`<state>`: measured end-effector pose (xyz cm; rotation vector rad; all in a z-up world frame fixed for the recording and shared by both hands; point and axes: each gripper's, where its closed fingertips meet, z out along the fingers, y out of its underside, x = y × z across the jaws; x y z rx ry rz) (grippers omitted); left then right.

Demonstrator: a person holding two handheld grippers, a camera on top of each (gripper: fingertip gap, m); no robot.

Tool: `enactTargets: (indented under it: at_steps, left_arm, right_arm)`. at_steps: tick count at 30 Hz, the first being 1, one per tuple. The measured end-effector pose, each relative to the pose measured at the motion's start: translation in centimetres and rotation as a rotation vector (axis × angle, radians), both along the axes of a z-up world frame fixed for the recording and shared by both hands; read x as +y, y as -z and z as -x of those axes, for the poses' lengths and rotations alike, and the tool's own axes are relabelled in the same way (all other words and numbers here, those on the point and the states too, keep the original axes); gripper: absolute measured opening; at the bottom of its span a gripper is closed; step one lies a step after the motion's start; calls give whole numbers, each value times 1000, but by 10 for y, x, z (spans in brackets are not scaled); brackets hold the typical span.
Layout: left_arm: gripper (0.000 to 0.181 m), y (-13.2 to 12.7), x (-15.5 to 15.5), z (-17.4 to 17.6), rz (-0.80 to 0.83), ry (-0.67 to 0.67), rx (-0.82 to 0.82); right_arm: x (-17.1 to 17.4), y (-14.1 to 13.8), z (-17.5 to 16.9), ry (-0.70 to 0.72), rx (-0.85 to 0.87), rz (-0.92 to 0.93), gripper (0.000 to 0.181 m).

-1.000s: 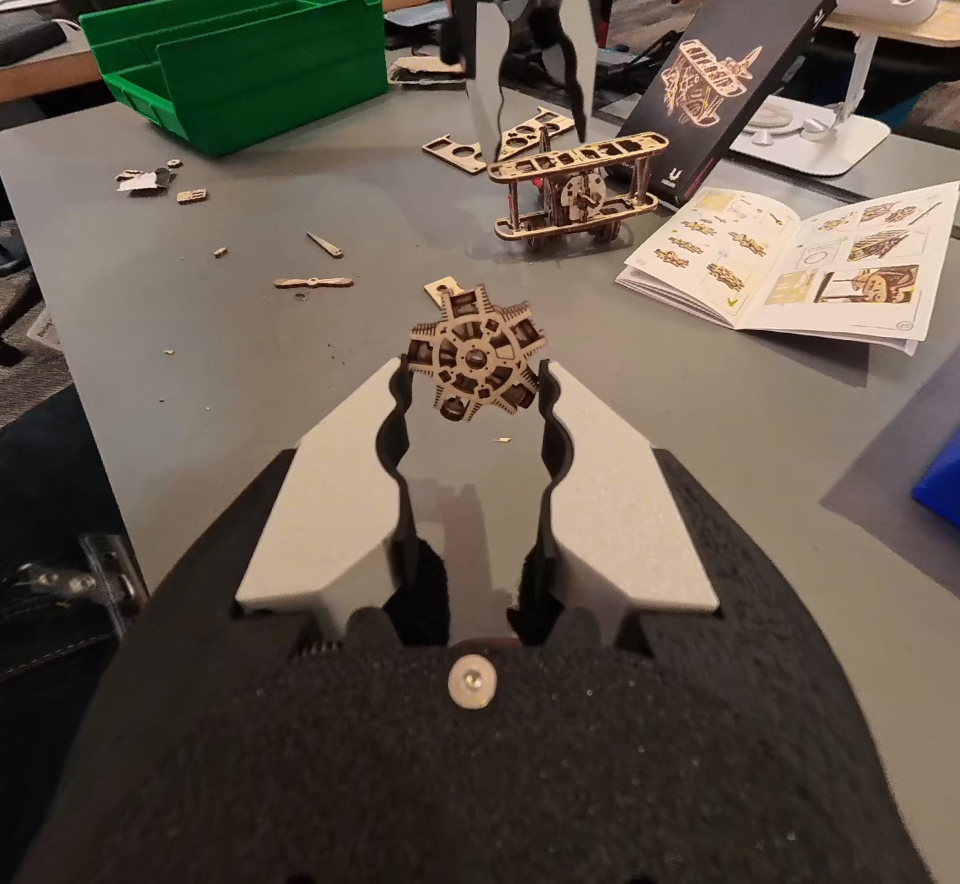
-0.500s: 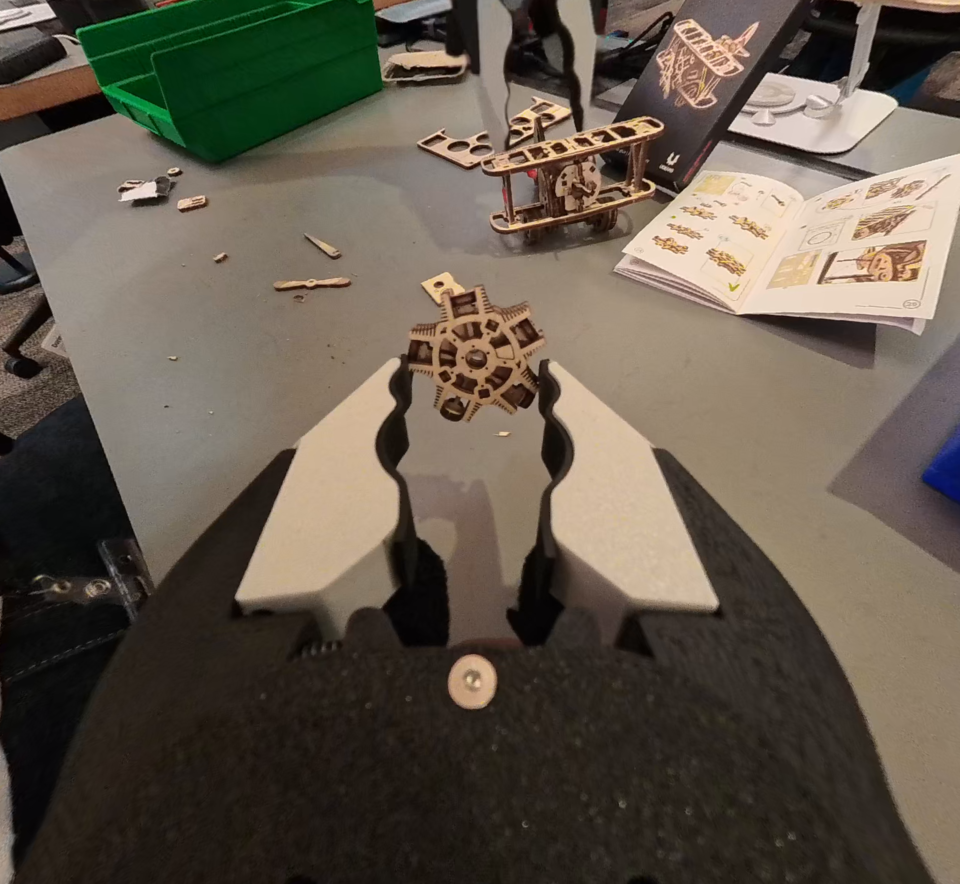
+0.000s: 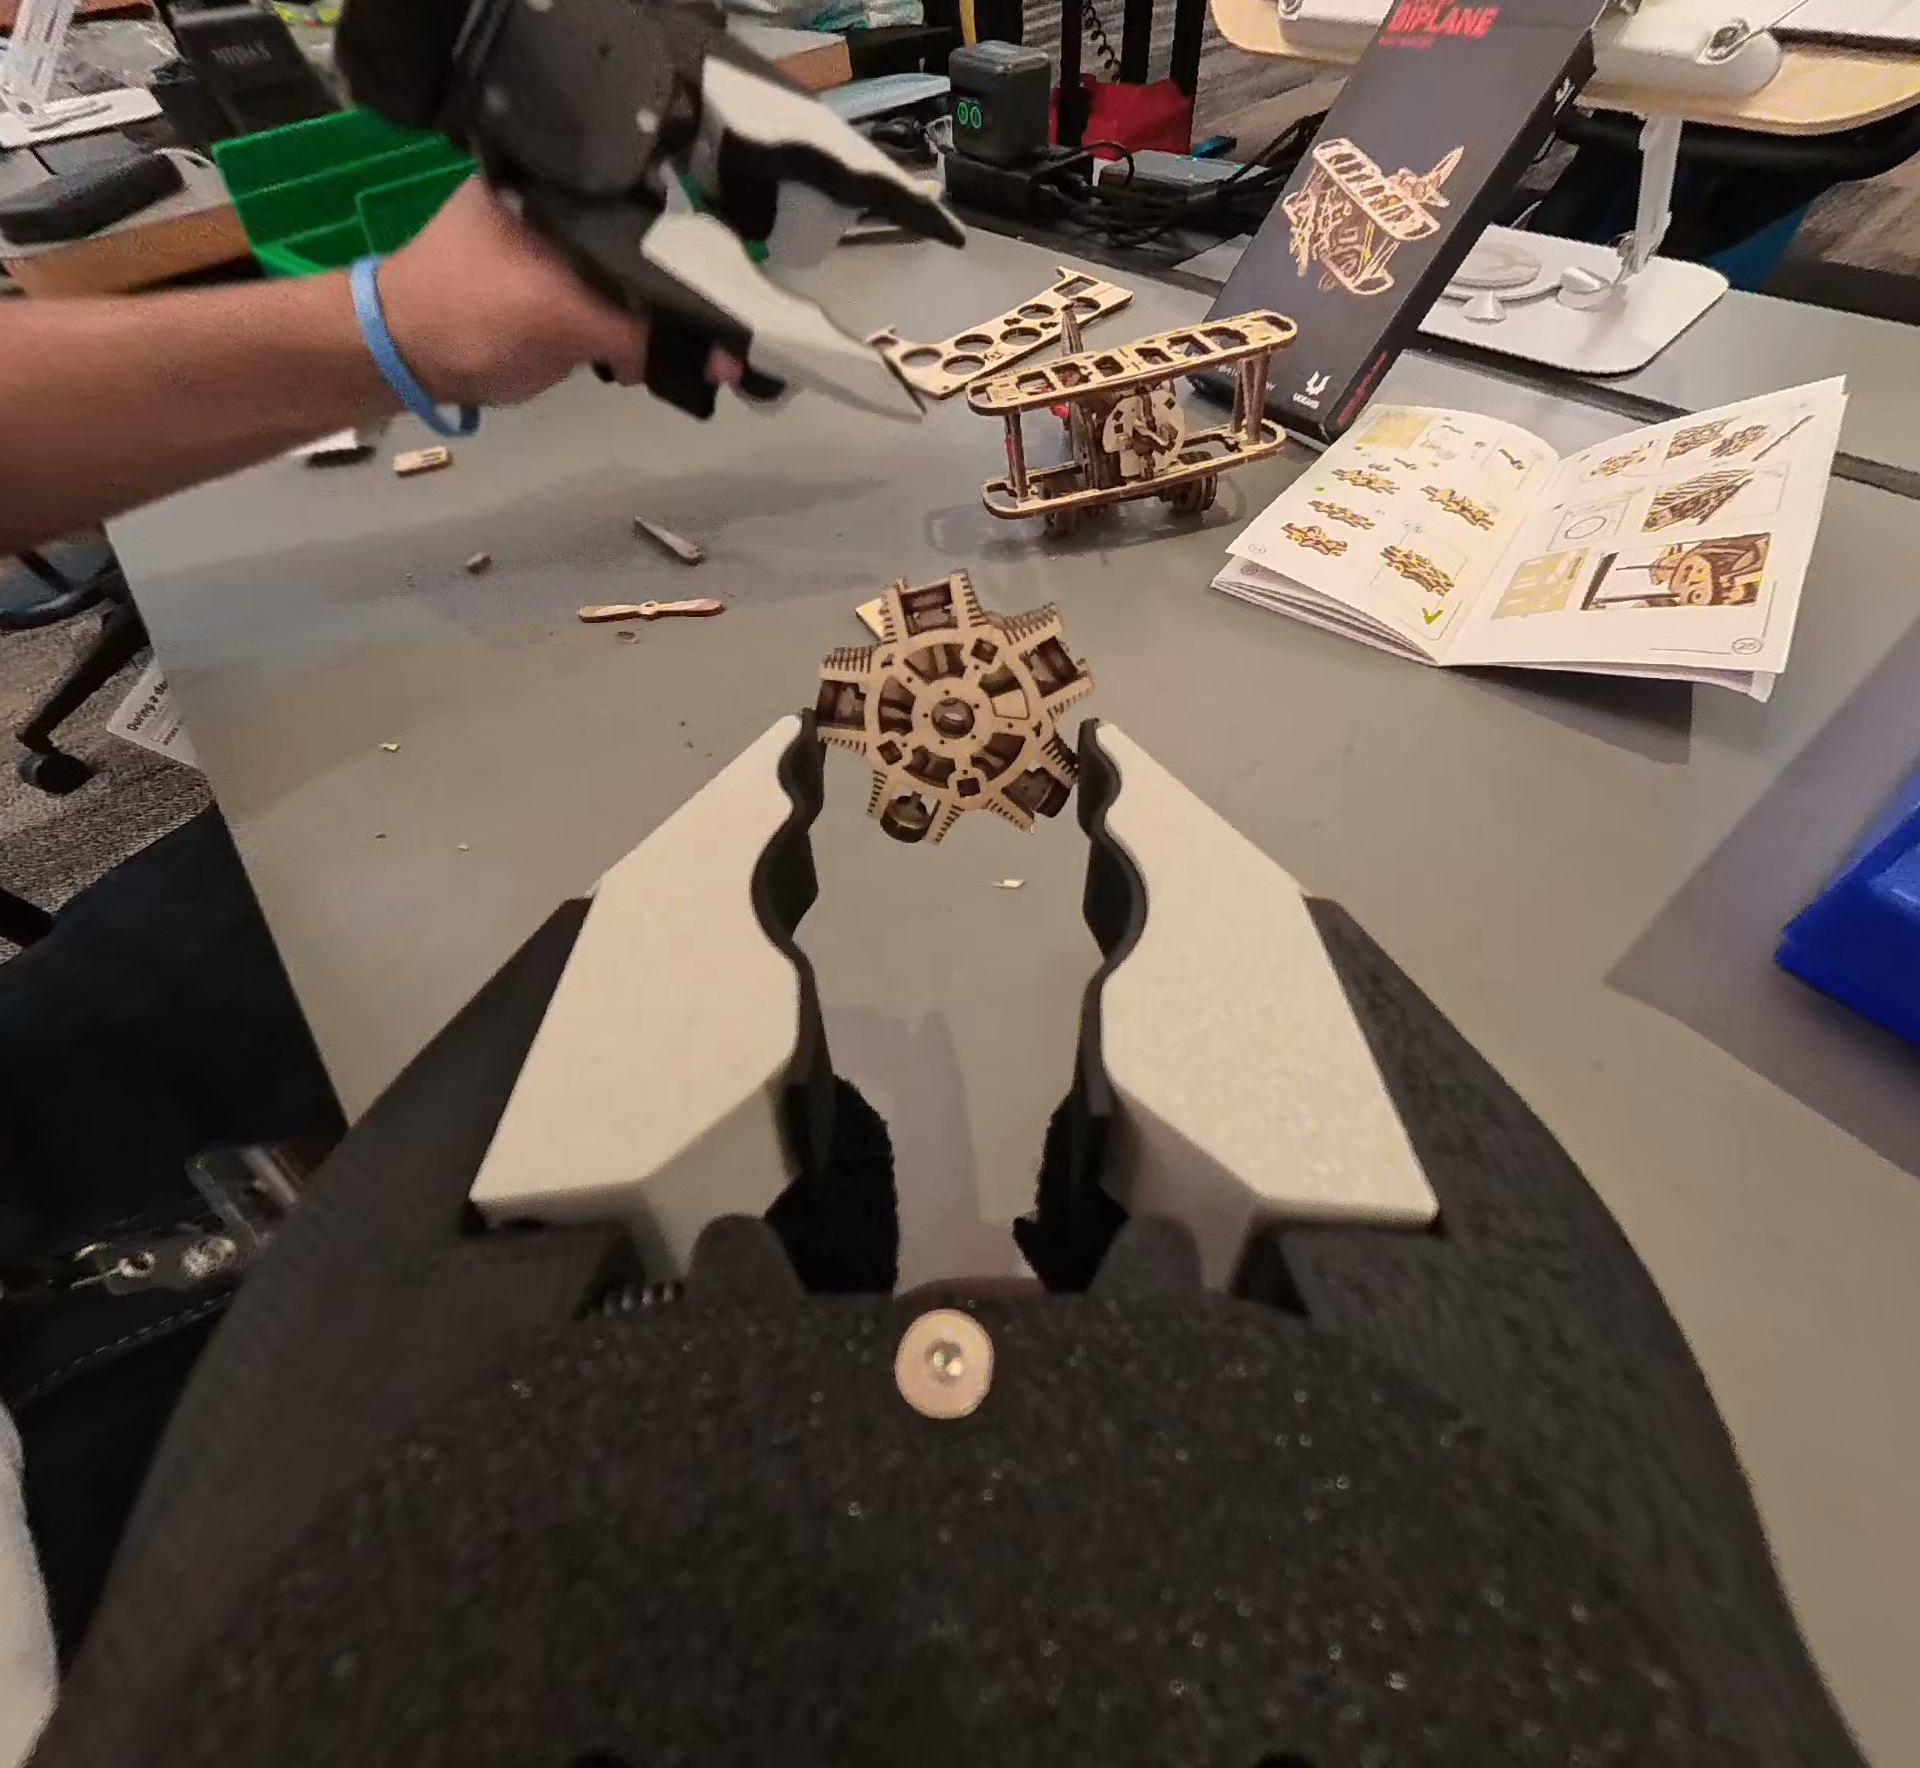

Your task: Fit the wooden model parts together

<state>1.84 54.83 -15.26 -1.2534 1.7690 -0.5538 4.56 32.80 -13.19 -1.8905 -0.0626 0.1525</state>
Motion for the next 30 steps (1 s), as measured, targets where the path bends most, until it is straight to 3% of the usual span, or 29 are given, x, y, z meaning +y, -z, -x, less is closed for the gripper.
enactTargets:
  at_steps: [2, 4, 9, 13, 17, 24, 30]
  left_arm:
    - [79, -2, -12, -4, -236, -12, -18]
    - [79, -3, -24, -11, -372, -12, -3]
    - [87, -1, -22, -32, -516, -154, 33]
    - [87, 13, -29, -44, -629, -180, 72]
    - [76, 23, -23, -50, -767, -178, 72]
    - [85, 36, -7, -38, -681, -220, 131]
    - [72, 45, 9, -37, -679, -224, 169]
  right_arm:
    - [-1, -2, 1, -2, 4, -7, 48]
    - [-2, -5, 1, 1, 1, -15, 48]
    - [-7, -15, 4, 8, -4, -44, 48]
    - [-10, -19, 5, 8, 5, -59, 48]
    - [-13, -23, 2, 14, 21, -76, 48]
    - [-16, -25, -9, 40, 56, -87, 48]
    - [-15, -24, -11, 46, 85, -82, 48]
